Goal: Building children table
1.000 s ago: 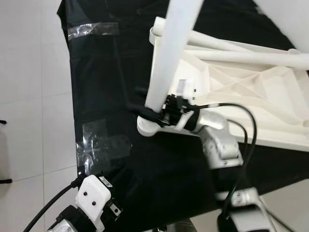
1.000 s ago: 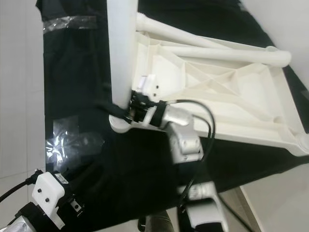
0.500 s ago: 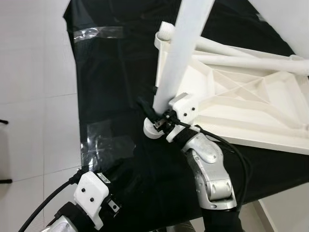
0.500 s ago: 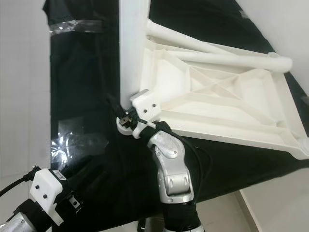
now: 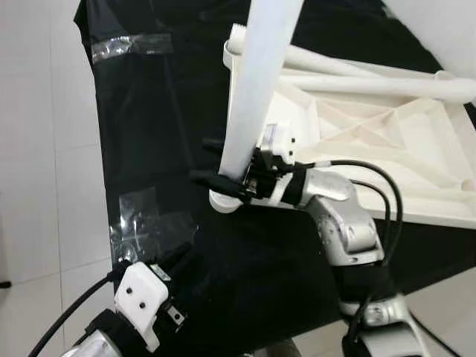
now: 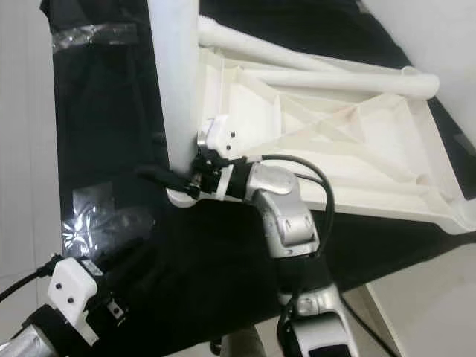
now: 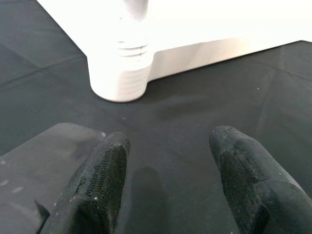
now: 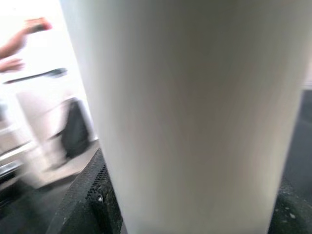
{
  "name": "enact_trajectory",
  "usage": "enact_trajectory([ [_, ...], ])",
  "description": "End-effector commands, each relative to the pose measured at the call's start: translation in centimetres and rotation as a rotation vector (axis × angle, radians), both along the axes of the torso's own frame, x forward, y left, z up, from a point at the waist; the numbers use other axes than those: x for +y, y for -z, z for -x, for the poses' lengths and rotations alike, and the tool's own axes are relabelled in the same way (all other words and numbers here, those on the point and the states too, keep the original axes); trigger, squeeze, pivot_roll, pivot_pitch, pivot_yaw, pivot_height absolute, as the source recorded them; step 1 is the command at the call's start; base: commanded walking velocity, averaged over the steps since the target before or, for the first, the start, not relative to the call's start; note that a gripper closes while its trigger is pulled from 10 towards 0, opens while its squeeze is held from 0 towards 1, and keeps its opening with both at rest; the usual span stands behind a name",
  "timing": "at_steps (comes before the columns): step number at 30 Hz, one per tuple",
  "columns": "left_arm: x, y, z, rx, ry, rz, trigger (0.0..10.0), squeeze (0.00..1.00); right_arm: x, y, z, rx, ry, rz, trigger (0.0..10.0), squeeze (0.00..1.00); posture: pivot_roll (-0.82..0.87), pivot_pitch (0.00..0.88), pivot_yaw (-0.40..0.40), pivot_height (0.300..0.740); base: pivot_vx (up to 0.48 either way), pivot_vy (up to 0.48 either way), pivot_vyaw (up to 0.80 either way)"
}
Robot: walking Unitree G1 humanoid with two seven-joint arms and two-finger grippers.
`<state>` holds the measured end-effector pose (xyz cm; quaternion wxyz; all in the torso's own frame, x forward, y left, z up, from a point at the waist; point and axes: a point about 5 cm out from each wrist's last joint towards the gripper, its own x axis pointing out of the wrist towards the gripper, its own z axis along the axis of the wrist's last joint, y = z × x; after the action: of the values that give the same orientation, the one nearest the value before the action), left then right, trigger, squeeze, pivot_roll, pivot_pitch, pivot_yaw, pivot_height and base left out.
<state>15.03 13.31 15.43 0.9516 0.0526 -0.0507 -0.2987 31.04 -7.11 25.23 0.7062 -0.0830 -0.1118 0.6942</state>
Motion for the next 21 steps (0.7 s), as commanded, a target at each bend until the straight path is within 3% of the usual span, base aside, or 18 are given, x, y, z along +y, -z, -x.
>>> enact_trajectory([
  [1, -0.2, 0.7, 0.3, 0.039, 0.004, -0.003, 10.0, 0.0, 0.7, 0.7, 0.6, 0.021, -0.122, 0.017, 10.0, 0.0, 0.25, 0.323, -0.164, 0.74, 0.0, 0.0, 0.0],
  [5, -0.4, 0.7, 0.4, 0.039, 0.0, -0.003, 10.0, 0.0, 1.1, 0.6, -0.8, 0.047, -0.173, 0.045, 10.0, 0.0, 0.26, 0.326, -0.165, 0.74, 0.0, 0.0, 0.0],
  [6, -0.4, 0.7, 0.4, 0.039, -0.001, -0.003, 10.0, 0.0, 1.2, 0.6, -1.1, 0.055, -0.181, 0.047, 8.1, 0.0, 0.26, 0.326, -0.165, 0.74, 0.0, 0.0, 0.0],
  [7, -0.4, 0.7, 0.4, 0.039, -0.001, -0.003, 10.0, 0.0, 1.2, 0.6, -1.1, 0.055, -0.181, 0.047, 8.1, 0.0, 0.26, 0.326, -0.165, 0.74, 0.0, 0.0, 0.0],
  [8, -0.5, 0.7, 0.4, 0.039, -0.001, -0.003, 10.0, 0.0, 1.3, 0.4, -1.5, 0.065, -0.196, 0.044, 0.0, 0.0, 0.26, 0.326, -0.165, 0.74, 0.0, 0.0, 0.0],
  [15, -0.5, 0.6, 0.6, 0.042, 0.003, 0.001, 10.0, 0.0, 0.7, 0.3, -2.2, 0.094, -0.285, 0.074, 0.0, 0.0, 0.26, 0.335, -0.157, 0.74, 0.0, 0.0, 0.0],
  [21, -0.5, 0.6, 0.7, 0.043, 0.002, 0.002, 10.0, 0.0, -0.1, 0.9, -2.5, 0.102, -0.25, 0.053, 0.0, 0.0, 0.26, 0.338, -0.157, 0.74, 0.0, 0.0, 0.0],
])
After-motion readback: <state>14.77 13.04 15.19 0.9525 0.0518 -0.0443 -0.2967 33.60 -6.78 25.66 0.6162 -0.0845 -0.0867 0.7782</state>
